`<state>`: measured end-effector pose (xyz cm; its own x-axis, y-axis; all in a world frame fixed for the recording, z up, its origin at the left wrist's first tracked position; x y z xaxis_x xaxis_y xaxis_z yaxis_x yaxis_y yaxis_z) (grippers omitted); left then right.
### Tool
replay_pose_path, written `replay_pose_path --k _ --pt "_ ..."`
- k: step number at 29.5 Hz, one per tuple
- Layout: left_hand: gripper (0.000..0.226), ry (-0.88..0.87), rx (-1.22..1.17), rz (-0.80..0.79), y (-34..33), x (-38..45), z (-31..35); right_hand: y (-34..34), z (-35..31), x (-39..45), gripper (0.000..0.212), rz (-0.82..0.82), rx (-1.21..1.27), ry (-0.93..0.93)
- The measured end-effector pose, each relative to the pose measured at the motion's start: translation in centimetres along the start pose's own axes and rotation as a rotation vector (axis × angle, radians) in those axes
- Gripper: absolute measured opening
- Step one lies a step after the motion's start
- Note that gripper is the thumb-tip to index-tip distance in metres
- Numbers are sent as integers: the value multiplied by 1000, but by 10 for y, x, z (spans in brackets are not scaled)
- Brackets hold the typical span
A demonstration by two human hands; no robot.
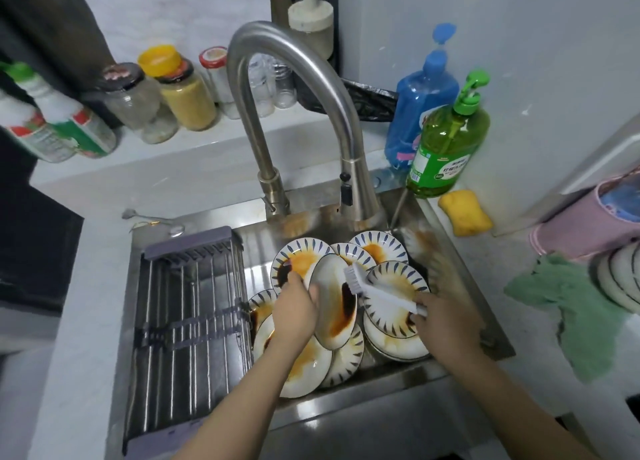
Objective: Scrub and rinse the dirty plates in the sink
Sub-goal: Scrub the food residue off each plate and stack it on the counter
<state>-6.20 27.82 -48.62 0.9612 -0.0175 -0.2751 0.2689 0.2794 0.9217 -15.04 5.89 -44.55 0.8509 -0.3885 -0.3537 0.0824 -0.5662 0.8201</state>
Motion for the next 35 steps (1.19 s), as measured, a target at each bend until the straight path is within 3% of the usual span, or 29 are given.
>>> replay_pose_path --k 9,18,24,30,32,35 --pt "29 33 -123 133 45 0 -13 -14 -43 6 26 -146 57 116" --pt "46 333 -538 111 40 -2 -43 -15 -79 -8 28 -99 -220 268" --pt "54 444 -699 104 38 -9 -66 4 -74 -22 31 -289 -278 436" --pt "41 397 -745 38 31 -21 -54 11 -105 -26 45 -182 -360 486" --pt "37 412 -815 36 29 -23 -50 4 -113 -46 42 -254 -316 573" --pt "49 481 -872 41 29 -17 -66 25 -99 -54 34 -207 -354 617"
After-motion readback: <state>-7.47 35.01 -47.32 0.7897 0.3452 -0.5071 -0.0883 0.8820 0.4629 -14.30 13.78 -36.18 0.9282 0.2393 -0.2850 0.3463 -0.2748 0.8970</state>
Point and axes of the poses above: each hand's wrist, its own x-axis towards the middle knuckle, its own y-axis out of the back of the hand, z = x × y, the point moved 3 cm from there along x, towards the middle knuckle, and after that the axes turned 14 degrees about x, right-handed, at the moved point
